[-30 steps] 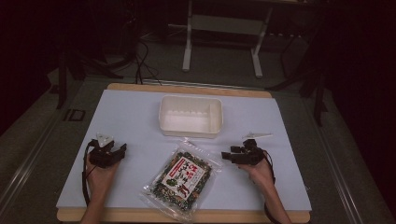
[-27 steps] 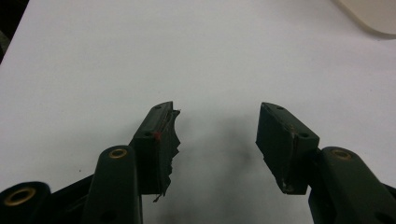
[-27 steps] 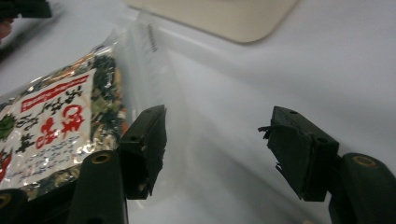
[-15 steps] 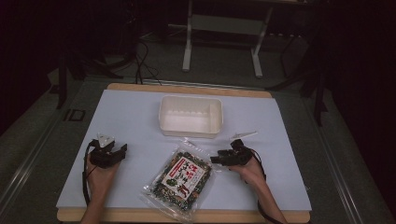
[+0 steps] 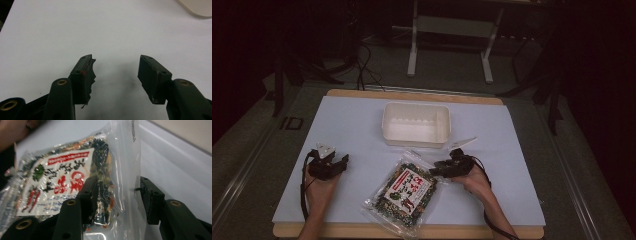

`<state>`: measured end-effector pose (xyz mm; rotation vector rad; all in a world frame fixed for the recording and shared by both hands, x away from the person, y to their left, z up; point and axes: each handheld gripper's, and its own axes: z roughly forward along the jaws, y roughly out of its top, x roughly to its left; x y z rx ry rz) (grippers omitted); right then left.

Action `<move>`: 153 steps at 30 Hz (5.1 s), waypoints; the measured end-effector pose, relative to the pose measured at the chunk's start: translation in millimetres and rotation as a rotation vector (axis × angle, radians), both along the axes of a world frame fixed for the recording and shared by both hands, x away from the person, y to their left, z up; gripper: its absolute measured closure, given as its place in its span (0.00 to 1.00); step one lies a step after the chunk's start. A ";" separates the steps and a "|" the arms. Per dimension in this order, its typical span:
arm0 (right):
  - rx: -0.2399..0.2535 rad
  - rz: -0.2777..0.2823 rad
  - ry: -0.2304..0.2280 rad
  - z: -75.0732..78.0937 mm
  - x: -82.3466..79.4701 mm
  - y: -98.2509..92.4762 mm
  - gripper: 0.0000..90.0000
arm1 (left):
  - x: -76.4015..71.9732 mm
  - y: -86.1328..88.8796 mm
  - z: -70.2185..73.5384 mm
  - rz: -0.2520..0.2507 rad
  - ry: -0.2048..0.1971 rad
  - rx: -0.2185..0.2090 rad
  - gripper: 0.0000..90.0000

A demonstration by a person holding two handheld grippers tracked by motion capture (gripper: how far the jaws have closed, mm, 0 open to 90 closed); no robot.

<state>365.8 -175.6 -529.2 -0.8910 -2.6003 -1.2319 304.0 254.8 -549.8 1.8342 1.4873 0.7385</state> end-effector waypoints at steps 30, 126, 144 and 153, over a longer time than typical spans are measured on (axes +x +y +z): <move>-0.125 0.041 0.091 0.0 28.5 42.2 0.98 | 0.1 -1.3 -0.1 -0.006 0.000 0.007 0.51; -0.078 0.050 -0.286 178.4 30.6 42.0 1.00 | -0.4 -1.9 0.1 -0.021 -0.002 0.005 0.51; -0.037 0.068 -0.306 199.0 23.9 39.3 1.00 | -0.5 -2.1 0.2 -0.023 0.000 0.008 0.50; -0.028 0.062 -0.315 204.9 22.8 35.0 1.00 | -0.5 -2.2 0.1 -0.022 -0.003 0.007 0.50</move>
